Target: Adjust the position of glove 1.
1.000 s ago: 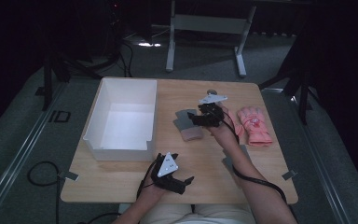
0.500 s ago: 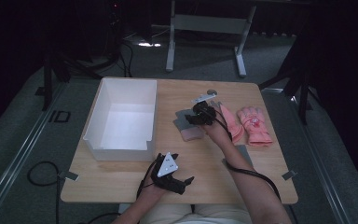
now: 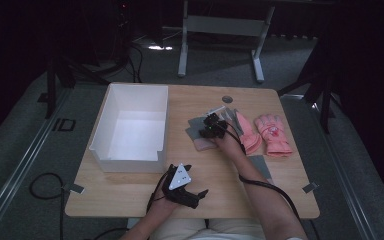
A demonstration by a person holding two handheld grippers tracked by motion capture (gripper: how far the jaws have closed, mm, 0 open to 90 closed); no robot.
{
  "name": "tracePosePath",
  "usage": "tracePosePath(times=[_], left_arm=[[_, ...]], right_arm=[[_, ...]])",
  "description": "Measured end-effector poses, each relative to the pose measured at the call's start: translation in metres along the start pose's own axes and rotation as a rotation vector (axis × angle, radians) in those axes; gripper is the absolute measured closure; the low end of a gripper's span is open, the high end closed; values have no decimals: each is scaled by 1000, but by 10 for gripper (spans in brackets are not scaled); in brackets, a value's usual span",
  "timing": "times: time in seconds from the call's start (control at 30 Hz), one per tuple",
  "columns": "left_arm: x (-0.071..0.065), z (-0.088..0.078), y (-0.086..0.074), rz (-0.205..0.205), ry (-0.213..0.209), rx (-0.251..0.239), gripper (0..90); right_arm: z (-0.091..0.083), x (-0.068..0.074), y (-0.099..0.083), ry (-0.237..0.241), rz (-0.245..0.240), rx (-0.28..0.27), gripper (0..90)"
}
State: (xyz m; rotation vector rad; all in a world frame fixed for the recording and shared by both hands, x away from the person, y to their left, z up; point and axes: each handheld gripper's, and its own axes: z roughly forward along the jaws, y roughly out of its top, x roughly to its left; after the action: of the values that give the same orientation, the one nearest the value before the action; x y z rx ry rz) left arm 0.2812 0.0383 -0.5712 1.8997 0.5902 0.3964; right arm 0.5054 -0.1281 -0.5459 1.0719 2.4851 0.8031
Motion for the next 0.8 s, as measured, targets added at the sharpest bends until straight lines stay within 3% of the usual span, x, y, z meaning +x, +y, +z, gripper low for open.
tracePosePath(times=[0.27,0.4,0.43,0.6,0.8], left_arm=[[-1,0,0,2,14,-2,0],[-1,-1,0,-4,15,-4,0],[-1,-1,0,-4,15,-4,0],[-1,-1,0,5,24,-5,0],[-2,-1,0,2,27,-5,0]], right_arm=[[2,7,6,-36,30,32,808],[-9,13,9,-54,110,19,849],[-9,13,9,-54,110,19,849],[-55,24,6,-53,179,-51,851],[-121,42,-6,-80,218,-165,853]])
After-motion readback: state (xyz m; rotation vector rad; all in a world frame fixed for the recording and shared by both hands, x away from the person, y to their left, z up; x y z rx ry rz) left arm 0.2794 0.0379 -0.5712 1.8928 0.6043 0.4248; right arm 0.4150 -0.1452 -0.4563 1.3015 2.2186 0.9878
